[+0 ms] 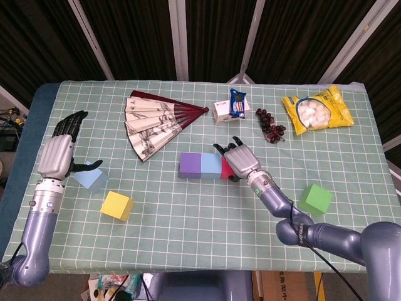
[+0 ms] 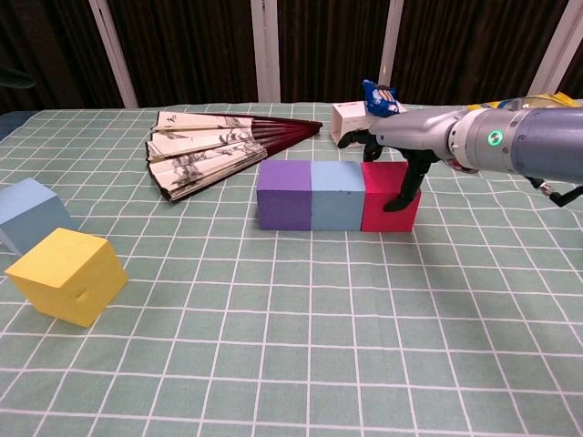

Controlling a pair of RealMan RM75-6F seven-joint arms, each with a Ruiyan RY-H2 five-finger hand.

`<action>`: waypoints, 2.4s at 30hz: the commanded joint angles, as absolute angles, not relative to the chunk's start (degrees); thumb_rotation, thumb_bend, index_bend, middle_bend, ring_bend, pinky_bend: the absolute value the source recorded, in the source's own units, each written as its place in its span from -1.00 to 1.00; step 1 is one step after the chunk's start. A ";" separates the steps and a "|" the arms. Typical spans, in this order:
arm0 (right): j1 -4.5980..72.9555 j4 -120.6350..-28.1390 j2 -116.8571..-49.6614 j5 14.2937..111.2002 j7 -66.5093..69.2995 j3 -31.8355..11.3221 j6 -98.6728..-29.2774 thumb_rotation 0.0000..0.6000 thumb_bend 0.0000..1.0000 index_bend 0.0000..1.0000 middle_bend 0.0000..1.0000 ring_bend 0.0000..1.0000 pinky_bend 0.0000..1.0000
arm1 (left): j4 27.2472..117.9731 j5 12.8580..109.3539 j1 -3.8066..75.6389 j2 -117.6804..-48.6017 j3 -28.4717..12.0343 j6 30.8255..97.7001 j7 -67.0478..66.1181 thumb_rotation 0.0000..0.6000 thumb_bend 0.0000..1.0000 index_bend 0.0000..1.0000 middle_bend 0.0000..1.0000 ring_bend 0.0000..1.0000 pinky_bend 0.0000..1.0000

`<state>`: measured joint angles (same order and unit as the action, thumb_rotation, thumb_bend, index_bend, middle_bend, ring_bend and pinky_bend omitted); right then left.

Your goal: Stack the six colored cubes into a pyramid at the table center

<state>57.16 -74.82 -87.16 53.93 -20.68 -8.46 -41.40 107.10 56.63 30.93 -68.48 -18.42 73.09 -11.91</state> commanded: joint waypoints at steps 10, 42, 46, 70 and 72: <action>56.99 -74.81 -87.41 53.89 -20.51 -8.58 -41.59 1.00 -0.46 -1.00 -0.55 -0.74 -1.00 | 107.15 56.68 30.92 -68.44 -18.41 73.10 -11.88 1.00 -0.76 -1.00 -0.93 -0.94 -1.00; 47.01 -95.18 -76.36 54.03 -26.65 -5.03 -58.83 1.00 -0.59 -1.00 -0.96 -1.00 -1.00 | 108.08 57.25 30.66 -68.03 -18.04 72.90 -11.44 1.00 -0.76 -1.00 -0.93 -0.94 -1.00; 42.78 -99.29 -73.24 55.54 -25.04 -4.13 -64.09 1.00 -0.59 -1.00 -0.96 -1.00 -1.00 | 108.38 57.62 30.62 -68.04 -17.78 73.02 -11.76 1.00 -0.76 -1.00 -0.93 -0.94 -1.00; 30.50 -102.04 -68.49 55.11 -17.03 -0.91 -65.90 1.00 -0.59 -1.00 -0.96 -1.00 -1.00 | 109.68 58.56 30.77 -68.92 -17.47 74.82 -14.44 1.00 -0.76 -1.00 -0.93 -0.94 -1.00; 30.09 -101.74 -69.10 54.94 -17.18 -0.98 -66.09 1.00 -0.59 -1.00 -0.96 -1.00 -1.00 | 109.64 58.40 30.70 -68.72 -17.62 74.72 -14.10 1.00 -0.76 -1.00 -0.93 -0.94 -1.00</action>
<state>30.35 -101.93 -68.80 55.08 -17.01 -0.94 -66.12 109.65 58.45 30.73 -68.77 -17.57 74.75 -14.15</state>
